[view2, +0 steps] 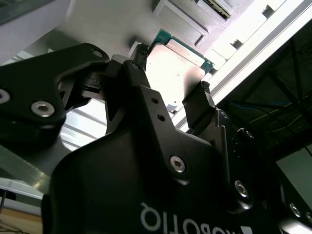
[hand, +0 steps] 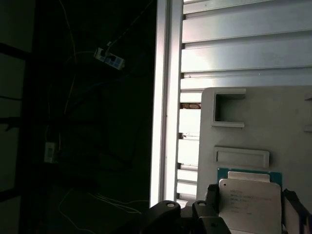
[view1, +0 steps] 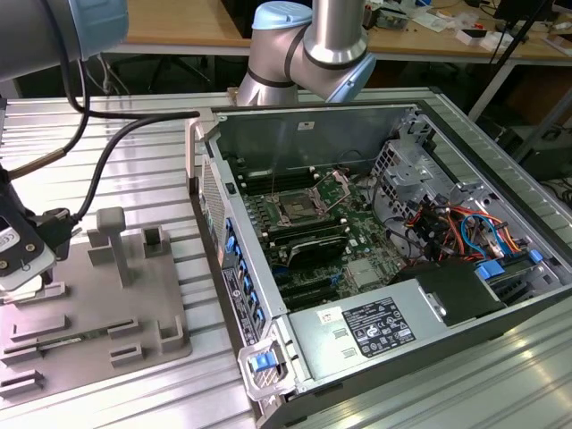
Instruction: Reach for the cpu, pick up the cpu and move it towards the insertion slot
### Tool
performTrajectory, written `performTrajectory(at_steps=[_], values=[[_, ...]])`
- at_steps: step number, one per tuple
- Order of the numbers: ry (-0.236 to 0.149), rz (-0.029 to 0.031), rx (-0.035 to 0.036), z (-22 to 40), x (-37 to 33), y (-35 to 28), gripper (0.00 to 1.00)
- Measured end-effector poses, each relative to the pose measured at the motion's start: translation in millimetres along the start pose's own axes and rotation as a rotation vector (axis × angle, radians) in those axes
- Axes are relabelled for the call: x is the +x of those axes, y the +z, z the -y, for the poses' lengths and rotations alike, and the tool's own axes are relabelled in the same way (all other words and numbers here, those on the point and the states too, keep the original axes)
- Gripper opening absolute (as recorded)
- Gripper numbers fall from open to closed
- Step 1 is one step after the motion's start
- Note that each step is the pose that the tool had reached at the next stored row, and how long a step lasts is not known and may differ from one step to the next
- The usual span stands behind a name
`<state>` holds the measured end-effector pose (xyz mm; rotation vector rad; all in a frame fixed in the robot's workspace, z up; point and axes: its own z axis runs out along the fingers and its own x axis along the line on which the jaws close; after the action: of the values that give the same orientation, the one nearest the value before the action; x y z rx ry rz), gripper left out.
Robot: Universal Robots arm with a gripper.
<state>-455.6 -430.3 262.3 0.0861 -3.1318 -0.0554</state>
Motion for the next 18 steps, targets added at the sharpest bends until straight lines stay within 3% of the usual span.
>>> performTrajectory(at_steps=[5, 18], values=[[0.0, 0.0, 0.0, -0.1, 0.0, -3.2, 0.55], [0.0, 0.0, 0.0, -0.7, 0.2, -19.6, 0.55]])
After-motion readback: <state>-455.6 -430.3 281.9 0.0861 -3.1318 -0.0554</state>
